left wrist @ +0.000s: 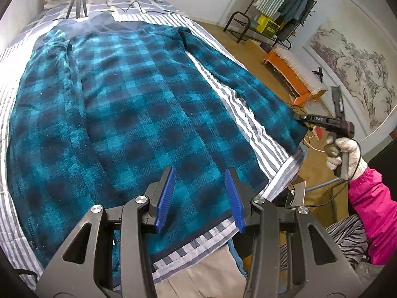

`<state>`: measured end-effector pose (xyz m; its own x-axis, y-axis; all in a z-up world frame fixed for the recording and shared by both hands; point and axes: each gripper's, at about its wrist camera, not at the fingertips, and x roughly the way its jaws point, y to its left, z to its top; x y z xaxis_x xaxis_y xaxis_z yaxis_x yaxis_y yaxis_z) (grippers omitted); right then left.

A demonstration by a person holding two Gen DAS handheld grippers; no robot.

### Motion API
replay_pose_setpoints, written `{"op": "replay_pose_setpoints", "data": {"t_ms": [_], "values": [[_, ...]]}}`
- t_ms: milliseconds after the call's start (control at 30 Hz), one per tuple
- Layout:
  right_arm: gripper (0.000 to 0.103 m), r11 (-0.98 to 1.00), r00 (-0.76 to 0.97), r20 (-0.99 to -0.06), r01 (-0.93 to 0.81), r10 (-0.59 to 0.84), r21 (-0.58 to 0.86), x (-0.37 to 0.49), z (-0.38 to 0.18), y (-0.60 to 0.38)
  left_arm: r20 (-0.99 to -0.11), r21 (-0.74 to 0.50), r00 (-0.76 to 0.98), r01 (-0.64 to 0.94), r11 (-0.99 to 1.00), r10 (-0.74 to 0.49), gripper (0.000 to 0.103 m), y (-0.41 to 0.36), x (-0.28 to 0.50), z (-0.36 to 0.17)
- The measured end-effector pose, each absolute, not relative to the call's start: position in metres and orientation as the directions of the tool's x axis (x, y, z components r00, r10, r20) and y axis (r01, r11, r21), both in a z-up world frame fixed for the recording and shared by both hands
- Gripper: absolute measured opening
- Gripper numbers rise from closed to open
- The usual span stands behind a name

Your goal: Fold large clothes

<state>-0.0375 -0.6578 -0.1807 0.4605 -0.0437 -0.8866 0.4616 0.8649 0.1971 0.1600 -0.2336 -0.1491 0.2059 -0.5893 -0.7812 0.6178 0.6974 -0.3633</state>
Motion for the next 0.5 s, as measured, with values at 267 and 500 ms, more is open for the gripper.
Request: {"op": "replay_pose_setpoints", "data": {"t_ms": [267, 500], "values": [[0.001, 0.904, 0.6, -0.799, 0.359, -0.031, 0.234, -0.036, -0.116, -0.596, -0.763, -0.387, 0.224, 0.593, 0.706, -0.606, 0.042, -0.22, 0.164, -0.141], [0.001, 0.96, 0.661, -0.744, 0.133, 0.098, 0.245, -0.017, -0.079, -0.502, -0.747, -0.421, 0.244, 0.546, 0.725, -0.618, 0.042, -0.201, 0.173, -0.137]]}}
